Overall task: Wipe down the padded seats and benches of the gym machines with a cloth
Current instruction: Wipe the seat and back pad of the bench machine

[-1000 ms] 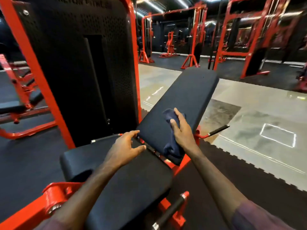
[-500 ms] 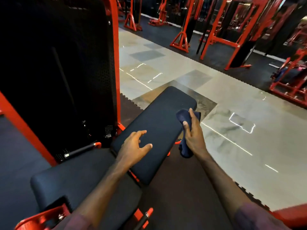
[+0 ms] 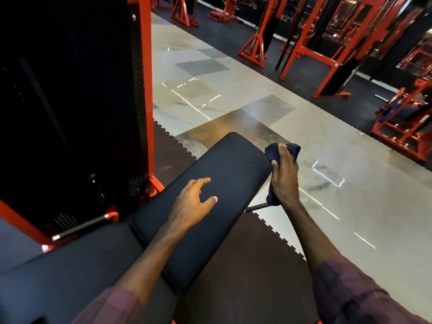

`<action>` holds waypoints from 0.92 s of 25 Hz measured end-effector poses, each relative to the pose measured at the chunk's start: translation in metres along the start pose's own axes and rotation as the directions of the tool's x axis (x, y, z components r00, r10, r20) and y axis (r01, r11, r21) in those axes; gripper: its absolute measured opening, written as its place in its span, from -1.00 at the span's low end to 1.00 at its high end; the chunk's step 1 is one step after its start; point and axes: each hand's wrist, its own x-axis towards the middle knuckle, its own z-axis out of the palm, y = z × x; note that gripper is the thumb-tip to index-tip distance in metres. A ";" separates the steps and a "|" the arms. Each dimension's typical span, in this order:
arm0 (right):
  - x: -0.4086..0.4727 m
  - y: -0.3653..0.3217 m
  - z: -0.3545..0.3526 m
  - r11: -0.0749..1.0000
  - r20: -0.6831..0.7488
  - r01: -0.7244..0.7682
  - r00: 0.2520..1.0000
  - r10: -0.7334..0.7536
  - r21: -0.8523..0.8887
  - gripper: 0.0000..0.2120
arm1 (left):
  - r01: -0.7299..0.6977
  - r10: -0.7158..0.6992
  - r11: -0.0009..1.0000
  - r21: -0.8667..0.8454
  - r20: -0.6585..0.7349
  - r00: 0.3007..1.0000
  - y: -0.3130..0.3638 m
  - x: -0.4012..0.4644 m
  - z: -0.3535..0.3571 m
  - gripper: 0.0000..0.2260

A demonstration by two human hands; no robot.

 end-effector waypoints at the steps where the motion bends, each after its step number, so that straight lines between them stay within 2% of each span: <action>1: 0.017 0.012 0.006 1.000 0.019 0.014 1.000 -0.013 -0.027 -0.51 | 0.003 -0.003 1.000 0.006 -0.003 1.000 0.001 0.014 0.009 -0.46; 4: 0.054 0.049 0.041 0.978 0.160 0.098 0.985 -0.069 -0.184 -0.50 | 0.016 -0.016 0.999 0.028 -0.015 1.000 0.001 0.055 0.042 -0.46; 7: 0.068 0.102 0.085 0.822 0.384 0.368 0.901 -0.201 -0.435 -0.45 | 0.060 -0.058 0.997 0.039 -0.060 0.997 -0.006 0.097 0.094 -0.46; 9: 0.077 0.126 0.101 0.731 0.417 0.481 0.861 -0.291 -0.484 -0.42 | 0.126 -0.121 0.991 0.042 -0.108 0.987 -0.011 0.120 0.132 -0.43; 12: 0.097 0.109 0.116 0.699 0.479 0.550 0.815 -0.327 -0.458 -0.40 | 0.221 -0.212 0.974 0.053 -0.144 0.967 -0.007 0.134 0.187 -0.31; 13: 0.101 0.105 0.120 0.672 0.525 0.606 0.770 -0.363 -0.425 -0.39 | 0.252 -0.240 0.966 0.061 -0.159 0.958 -0.005 0.138 0.207 -0.26; 14: 0.103 0.105 0.120 0.614 0.579 0.693 0.694 -0.428 -0.377 -0.38 | 0.282 -0.265 0.956 0.081 -0.175 0.948 -0.001 0.140 0.224 -0.21; 16: 0.103 0.133 0.105 0.456 0.678 0.866 0.461 -0.573 -0.204 -0.36 | 0.328 -0.300 0.937 0.123 -0.199 0.933 0.003 0.138 0.249 -0.12; 17: 0.107 0.150 0.093 0.394 0.682 0.908 0.376 -0.627 -0.139 -0.36 | 0.338 -0.308 0.931 0.136 -0.199 0.930 0.003 0.137 0.257 -0.08; 18: 0.117 0.158 0.087 0.355 0.664 0.925 0.351 -0.660 -0.136 -0.37 | 0.347 -0.314 0.925 0.156 -0.200 0.928 0.003 0.136 0.262 -0.05; 19: 0.130 0.155 0.090 0.370 0.652 0.913 0.386 -0.652 -0.171 -0.38 | 0.360 -0.322 0.915 0.183 -0.210 0.923 0.003 0.136 0.264 -0.03; 21: 0.153 0.125 0.112 0.521 0.645 0.813 0.548 -0.533 -0.260 -0.39 | 0.384 -0.332 0.892 0.239 -0.232 0.914 0.006 0.139 0.270 -0.03; 22: 0.154 0.109 0.121 0.540 0.675 0.797 0.558 -0.484 -0.272 -0.39 | 0.394 -0.336 0.885 0.249 -0.246 0.909 0.007 0.140 0.274 -0.04; 23: 0.149 0.104 0.126 0.495 0.710 0.830 0.510 -0.485 -0.258 -0.38 | 0.400 -0.337 0.883 0.248 -0.258 0.905 0.006 0.139 0.277 -0.05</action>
